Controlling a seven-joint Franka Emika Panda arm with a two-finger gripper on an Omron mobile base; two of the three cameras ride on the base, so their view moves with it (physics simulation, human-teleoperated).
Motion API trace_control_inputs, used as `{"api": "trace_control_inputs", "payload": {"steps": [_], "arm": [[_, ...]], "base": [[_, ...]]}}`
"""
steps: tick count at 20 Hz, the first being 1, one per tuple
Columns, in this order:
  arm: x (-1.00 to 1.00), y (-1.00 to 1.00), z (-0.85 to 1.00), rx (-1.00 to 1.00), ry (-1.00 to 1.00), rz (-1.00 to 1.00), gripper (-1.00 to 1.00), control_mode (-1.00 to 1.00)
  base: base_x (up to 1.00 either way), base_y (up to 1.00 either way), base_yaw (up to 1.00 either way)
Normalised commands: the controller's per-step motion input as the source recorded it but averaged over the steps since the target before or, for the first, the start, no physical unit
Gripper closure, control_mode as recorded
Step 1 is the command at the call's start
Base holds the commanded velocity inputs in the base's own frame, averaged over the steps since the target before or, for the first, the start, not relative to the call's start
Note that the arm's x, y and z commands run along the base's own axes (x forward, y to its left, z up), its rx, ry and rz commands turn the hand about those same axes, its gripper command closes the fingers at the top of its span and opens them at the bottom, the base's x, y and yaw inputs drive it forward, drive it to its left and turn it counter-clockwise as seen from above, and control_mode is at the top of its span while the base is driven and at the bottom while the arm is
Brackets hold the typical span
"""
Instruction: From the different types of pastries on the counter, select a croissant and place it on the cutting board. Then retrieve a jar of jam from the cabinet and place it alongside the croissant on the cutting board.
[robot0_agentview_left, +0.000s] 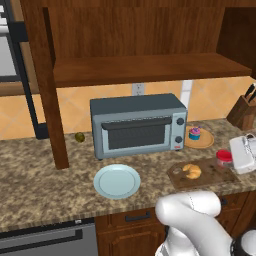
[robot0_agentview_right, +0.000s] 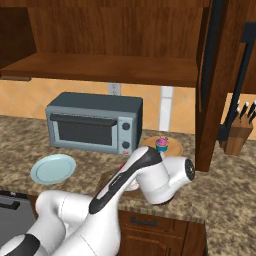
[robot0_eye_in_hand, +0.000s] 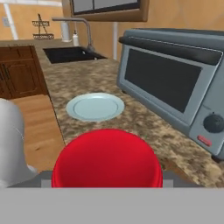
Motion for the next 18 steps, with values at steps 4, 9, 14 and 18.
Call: {"api": "trace_control_inputs", "payload": {"steps": [4, 9, 14, 18], "arm": [[0.18, -0.04, -0.37, 0.00, -0.01, 0.12, 1.00, -1.00], [0.26, -0.14, -0.25, 0.00, -0.02, 0.11, 1.00, -1.00], [0.39, -0.15, -0.36, 0.00, 0.00, 0.11, 1.00, -1.00], [0.43, -0.18, -0.39, 0.00, 0.00, 0.12, 1.00, -1.00]], "base": [[0.00, 0.00, 0.00], [0.00, 0.00, 0.00], [0.00, 0.00, 0.00], [0.00, 0.00, 0.00]]}}
